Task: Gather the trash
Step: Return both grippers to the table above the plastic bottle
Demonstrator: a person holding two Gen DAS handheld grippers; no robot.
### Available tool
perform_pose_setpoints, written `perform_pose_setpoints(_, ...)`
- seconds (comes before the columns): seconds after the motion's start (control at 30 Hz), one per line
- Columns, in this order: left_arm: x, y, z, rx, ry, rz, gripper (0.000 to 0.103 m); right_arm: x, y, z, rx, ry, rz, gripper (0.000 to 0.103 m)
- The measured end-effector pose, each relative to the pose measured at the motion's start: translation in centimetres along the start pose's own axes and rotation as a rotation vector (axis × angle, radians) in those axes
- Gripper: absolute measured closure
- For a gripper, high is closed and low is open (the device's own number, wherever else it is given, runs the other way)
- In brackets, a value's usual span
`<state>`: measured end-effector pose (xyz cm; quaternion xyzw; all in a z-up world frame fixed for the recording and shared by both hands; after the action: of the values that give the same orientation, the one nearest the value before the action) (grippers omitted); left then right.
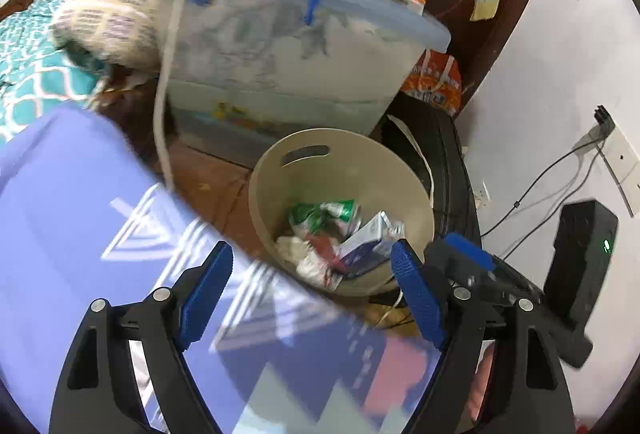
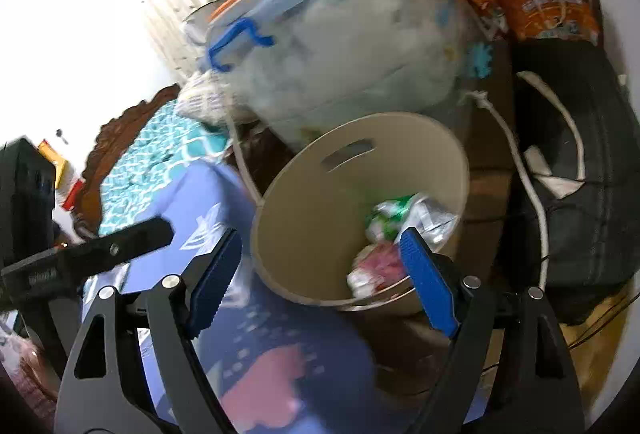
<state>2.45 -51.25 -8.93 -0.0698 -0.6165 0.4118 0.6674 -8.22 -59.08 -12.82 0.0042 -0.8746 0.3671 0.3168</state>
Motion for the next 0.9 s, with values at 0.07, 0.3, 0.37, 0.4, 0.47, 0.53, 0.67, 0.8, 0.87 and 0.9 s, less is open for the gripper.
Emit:
perform_pose_setpoints(0.07,1.8,1.9,-1.6,0.025,-0.028,0.016,0.026,0.0,1.1,-1.9,0.001,-0.037,-0.015,0.022)
perform_pose_setpoints(0.3,10.1,10.6,-10.4,0.141,-0.294,0.086,0.026,-1.0,5.7,-9.5,0.045,-0.166,-0.105,0.022)
perform_pose_setpoints(0.37,12.7,13.2,-13.2,0.202,-0.375,0.098,0.026,-1.4,7.5,-12.2,0.087,-0.193,-0.138,0.022)
perform_pose_setpoints(0.4,13.7,14.2,-14.2,0.224,-0.408,0.102,0.026,-1.5,8.5,-13.5,0.109,-0.204,-0.153,0.022)
perform_pose_setpoints(0.47,15.9,16.3,-16.3,0.269,-0.471,0.112,0.026,-2.1,10.4,-16.2,0.152,-0.226,-0.185,0.023)
perform_pose_setpoints(0.53,18.2,18.5,-18.3,0.316,-0.530,0.122,0.026,-2.7,12.2,-18.7,0.190,-0.248,-0.218,0.023)
perform_pose_setpoints(0.67,22.1,21.8,-21.3,0.366,-0.606,0.136,0.026,-3.9,15.2,-23.2,0.256,-0.281,-0.270,0.024)
perform_pose_setpoints(0.8,24.3,24.3,-23.5,0.402,-0.653,0.145,0.026,-5.1,17.6,-26.9,0.302,-0.303,-0.309,0.026)
perform_pose_setpoints(0.87,25.2,25.3,-24.4,0.422,-0.674,0.150,0.026,-6.0,19.2,-28.7,0.318,-0.318,-0.343,0.026)
perform_pose_setpoints(0.9,25.4,25.7,-24.8,0.430,-0.682,0.151,0.026,-6.3,19.5,-29.3,0.326,-0.322,-0.353,0.026)
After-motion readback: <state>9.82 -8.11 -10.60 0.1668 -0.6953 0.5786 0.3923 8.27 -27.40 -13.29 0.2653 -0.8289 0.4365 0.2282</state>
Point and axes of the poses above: each gripper's, at about its wrist camera, not at the fingertips, and x roughly against the way its jaws point, z to its right, y to its underside, the point moved 7 cm from there along -x, roughly the way its jaws point
